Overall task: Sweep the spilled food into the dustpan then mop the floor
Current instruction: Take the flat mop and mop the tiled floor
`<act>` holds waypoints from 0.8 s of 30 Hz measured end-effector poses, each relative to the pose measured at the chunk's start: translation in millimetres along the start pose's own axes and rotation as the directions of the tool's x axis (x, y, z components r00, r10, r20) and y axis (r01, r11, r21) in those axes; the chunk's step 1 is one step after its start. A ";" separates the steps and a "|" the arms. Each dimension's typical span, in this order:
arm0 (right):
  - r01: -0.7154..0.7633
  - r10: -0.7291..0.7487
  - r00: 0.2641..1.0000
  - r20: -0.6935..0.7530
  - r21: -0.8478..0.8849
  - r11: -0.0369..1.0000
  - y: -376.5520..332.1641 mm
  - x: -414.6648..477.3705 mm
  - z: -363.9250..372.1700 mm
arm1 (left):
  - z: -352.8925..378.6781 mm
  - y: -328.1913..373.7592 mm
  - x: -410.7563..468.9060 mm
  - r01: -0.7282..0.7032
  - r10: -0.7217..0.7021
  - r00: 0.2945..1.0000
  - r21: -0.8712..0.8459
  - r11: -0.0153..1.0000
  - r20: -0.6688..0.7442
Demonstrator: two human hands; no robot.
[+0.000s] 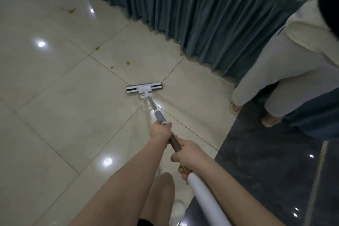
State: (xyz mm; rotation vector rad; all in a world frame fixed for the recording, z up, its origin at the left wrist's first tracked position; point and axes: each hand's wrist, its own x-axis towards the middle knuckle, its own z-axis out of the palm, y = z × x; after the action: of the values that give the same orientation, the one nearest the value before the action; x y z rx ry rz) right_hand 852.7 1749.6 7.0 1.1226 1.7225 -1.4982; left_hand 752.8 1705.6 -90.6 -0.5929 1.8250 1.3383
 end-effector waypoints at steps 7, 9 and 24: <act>0.015 -0.012 0.999 0.031 -0.110 0.994 -11.6 26.8 -118.3 | 95.0 31.9 13.7 -0.036 0.020 0.992 -0.128 0.991 -0.121; 0.008 0.000 0.999 0.043 -0.176 0.984 -14.7 29.5 -151.3 | 121.6 36.7 13.6 -0.027 0.007 0.991 -0.147 0.989 -0.136; 0.124 -0.052 0.985 0.165 -0.463 0.877 -8.6 52.6 -237.7 | 212.5 39.9 17.1 0.061 -0.134 0.982 -0.441 0.895 -0.136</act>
State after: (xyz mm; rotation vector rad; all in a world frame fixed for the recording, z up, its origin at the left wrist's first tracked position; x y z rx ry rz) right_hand 842.7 1992.9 12.1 0.6669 1.9129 -1.0852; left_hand 779.9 1919.8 -111.3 -1.0455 1.5953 1.6835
